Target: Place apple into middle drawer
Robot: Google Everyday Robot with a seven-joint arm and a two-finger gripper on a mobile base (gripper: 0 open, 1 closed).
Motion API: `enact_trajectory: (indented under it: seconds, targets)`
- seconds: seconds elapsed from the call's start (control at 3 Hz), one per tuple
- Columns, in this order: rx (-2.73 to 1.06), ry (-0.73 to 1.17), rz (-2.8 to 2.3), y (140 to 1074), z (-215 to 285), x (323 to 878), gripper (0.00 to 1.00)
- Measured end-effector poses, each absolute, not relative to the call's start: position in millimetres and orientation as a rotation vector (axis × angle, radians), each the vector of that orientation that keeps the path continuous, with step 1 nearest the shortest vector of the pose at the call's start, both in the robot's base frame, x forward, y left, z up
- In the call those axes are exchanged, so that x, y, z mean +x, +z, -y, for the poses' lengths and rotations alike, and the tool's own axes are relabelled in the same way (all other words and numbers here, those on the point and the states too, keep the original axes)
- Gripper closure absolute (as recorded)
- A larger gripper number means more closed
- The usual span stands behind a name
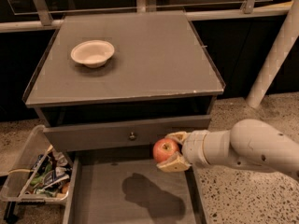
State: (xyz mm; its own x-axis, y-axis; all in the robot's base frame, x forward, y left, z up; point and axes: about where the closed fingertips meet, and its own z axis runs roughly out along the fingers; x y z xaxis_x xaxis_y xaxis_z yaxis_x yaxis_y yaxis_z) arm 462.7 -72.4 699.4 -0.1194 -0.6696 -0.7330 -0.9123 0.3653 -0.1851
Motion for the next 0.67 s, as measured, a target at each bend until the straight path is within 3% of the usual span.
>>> enact_trajectory:
  seconds: [0.67]
  targets:
    - [-1.313, 0.388, -1.922, 621.1, 100.6, 478.0, 1.00]
